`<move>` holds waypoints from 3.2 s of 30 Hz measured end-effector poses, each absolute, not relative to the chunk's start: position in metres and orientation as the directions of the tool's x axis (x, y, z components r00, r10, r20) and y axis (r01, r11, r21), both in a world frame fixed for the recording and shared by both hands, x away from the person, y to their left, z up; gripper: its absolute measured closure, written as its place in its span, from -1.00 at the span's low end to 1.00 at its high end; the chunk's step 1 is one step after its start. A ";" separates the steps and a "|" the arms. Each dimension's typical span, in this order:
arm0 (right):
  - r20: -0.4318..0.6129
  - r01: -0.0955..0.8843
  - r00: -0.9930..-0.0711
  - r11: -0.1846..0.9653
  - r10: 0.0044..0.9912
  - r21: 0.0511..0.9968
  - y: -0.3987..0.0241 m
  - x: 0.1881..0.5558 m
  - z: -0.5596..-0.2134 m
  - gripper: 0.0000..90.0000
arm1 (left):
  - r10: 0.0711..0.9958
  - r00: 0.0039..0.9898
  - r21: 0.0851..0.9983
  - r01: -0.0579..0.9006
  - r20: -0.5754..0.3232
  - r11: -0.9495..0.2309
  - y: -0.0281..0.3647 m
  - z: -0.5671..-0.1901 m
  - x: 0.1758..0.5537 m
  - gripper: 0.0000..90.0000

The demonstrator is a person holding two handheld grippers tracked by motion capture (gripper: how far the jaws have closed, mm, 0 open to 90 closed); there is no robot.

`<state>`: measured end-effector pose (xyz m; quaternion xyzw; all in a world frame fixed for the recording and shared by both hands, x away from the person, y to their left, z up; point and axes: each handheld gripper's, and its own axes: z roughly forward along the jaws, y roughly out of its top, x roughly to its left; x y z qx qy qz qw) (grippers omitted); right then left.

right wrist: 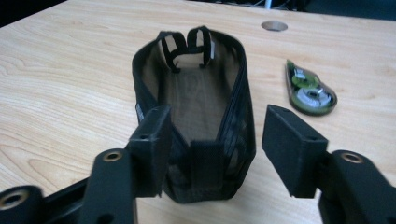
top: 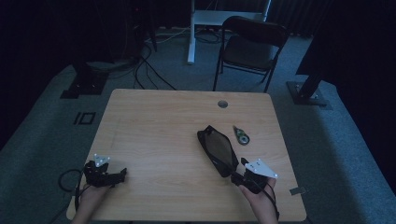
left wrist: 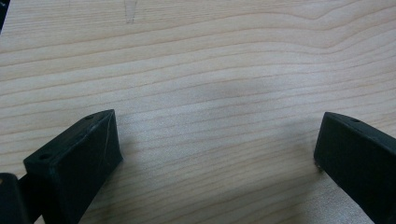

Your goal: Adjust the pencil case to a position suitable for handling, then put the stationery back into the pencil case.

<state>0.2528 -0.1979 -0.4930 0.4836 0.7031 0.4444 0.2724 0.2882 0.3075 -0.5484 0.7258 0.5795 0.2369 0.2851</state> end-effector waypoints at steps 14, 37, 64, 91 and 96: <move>0.049 0.384 -0.379 0.109 0.924 0.917 -0.220 0.279 -0.469 -0.56 | 0.976 0.216 0.688 0.706 0.014 -0.166 0.307 -0.548 0.288 -0.99; 0.040 0.383 -0.295 0.080 0.955 0.920 -0.250 0.338 -0.478 -0.67 | 0.977 0.215 0.689 0.705 0.012 -0.164 0.307 -0.549 0.288 -0.99; 0.057 0.514 -0.302 0.112 0.952 0.850 -0.246 0.413 -0.508 -0.63 | 0.977 0.215 0.689 0.706 0.012 -0.164 0.307 -0.548 0.288 -0.99; 0.023 0.617 -0.296 0.173 0.955 0.768 -0.240 0.449 -0.538 -0.42 | 0.977 0.215 0.689 0.706 0.012 -0.164 0.307 -0.548 0.288 -0.99; 0.002 0.635 -0.308 0.204 0.951 0.745 -0.237 0.453 -0.544 -0.27 | 0.977 0.215 0.689 0.706 0.012 -0.164 0.307 -0.548 0.288 -0.99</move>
